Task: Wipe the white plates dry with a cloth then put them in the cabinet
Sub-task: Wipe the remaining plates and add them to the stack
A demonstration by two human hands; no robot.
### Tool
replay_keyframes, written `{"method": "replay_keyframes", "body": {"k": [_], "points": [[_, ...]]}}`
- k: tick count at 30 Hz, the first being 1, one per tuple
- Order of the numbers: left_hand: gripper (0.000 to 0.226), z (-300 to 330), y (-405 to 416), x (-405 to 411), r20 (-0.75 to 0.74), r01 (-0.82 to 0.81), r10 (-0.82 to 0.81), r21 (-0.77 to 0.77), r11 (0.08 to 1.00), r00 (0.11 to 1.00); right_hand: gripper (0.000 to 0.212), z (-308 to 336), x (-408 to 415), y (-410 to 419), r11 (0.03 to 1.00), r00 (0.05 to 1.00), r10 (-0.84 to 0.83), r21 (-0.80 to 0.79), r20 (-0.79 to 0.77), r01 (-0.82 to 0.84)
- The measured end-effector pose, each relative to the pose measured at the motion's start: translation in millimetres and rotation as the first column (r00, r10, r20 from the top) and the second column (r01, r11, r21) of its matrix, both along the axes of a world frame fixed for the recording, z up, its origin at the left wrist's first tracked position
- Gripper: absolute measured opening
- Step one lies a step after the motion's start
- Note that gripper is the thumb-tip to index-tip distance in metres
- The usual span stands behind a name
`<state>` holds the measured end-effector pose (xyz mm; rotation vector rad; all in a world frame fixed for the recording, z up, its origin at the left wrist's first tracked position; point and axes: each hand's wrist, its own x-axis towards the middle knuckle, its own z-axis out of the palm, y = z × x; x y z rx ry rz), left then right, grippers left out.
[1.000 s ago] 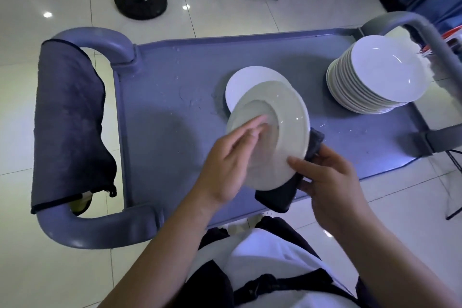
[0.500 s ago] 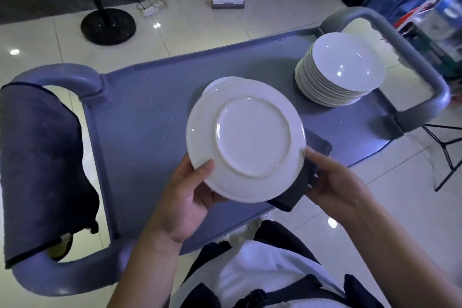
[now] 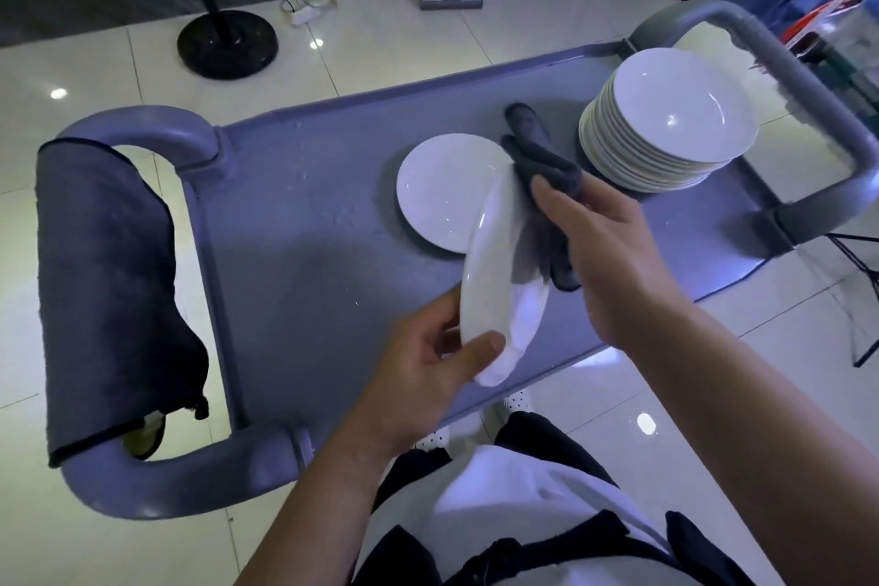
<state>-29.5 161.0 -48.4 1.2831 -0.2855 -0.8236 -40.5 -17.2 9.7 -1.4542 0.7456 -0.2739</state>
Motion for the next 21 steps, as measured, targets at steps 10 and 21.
{"method": "replay_keyframes", "body": {"k": [10,21], "points": [[0.032,1,1,2,0.123,-0.231,0.227,0.015,0.973,0.966,0.037,-3,-9,48,0.916,0.91,0.4,-0.088,0.109,-0.392],[0.055,-3,-3,-2,-0.211,-0.24,0.19,-0.243,0.94,0.959,0.044,-13,-40,18,0.738,0.754,0.656,-0.185,-0.025,-0.649]]}}
